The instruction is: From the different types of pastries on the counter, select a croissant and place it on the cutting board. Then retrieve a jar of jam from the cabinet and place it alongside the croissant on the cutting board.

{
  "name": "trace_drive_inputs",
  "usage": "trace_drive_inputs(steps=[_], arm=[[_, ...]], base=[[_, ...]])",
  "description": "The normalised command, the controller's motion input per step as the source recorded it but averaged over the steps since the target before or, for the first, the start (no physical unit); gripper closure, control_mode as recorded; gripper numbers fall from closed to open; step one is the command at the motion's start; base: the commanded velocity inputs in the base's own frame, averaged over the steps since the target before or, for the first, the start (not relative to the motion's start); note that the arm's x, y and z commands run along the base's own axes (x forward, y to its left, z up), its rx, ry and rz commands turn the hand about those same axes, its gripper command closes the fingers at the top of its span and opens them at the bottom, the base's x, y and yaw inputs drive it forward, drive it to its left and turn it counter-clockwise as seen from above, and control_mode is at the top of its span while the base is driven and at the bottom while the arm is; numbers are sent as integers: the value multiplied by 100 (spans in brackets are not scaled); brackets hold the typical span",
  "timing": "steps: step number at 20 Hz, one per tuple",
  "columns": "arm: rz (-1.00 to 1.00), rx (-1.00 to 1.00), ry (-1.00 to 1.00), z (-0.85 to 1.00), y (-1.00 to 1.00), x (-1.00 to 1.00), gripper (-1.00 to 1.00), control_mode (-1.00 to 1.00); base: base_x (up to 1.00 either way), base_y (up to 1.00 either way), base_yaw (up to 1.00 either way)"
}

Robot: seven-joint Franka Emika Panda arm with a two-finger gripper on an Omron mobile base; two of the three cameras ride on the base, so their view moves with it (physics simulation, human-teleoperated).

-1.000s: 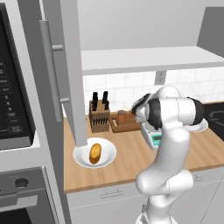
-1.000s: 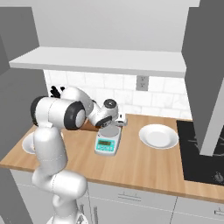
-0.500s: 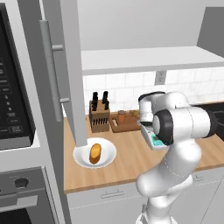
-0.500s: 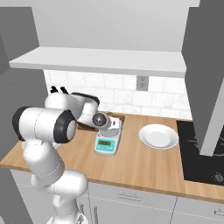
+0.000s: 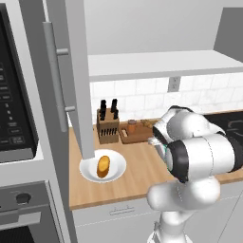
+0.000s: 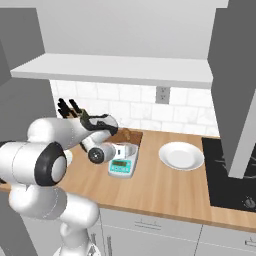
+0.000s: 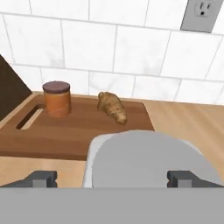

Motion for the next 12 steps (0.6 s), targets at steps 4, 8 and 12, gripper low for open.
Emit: trace_drive_inputs(steps=[4,8,12], arm=[[0,1,-12,60,-1,-100,-100,-100],[0,1,-11,18,-4,-100,-100,-100],[0,0,-3,0,-2,-90,-100,-100]], base=[[0,0,0],[0,0,0],[0,0,0]])
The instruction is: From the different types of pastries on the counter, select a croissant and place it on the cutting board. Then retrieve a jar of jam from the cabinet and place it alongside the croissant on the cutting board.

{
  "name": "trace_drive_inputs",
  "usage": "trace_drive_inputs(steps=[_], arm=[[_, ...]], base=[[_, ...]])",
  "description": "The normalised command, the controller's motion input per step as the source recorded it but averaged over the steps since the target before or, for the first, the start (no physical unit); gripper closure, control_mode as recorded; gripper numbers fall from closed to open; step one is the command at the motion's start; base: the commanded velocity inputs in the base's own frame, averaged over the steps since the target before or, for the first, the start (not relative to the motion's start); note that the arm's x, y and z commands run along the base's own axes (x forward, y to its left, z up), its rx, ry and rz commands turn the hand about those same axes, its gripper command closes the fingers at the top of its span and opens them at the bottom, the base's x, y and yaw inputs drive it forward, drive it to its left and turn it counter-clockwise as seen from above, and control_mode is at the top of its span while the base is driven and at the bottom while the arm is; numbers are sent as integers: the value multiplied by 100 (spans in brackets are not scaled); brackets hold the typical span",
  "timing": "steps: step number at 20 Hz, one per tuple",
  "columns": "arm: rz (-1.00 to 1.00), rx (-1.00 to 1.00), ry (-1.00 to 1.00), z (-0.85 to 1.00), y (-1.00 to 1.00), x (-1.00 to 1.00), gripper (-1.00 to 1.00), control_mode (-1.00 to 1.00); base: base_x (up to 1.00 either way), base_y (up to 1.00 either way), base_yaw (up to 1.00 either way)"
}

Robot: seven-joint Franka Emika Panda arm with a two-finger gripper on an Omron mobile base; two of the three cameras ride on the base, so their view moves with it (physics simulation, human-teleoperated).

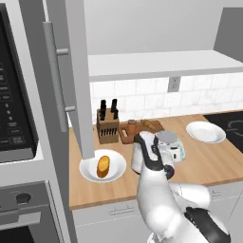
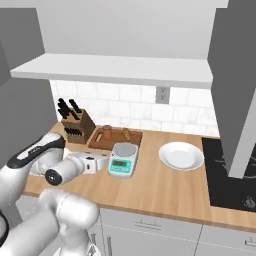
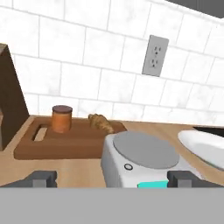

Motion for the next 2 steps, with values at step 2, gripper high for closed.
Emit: trace_drive_inputs(steps=[2], arm=[[0,0,0,-5,0,-49,-100,-100]], base=[[0,0,0]])
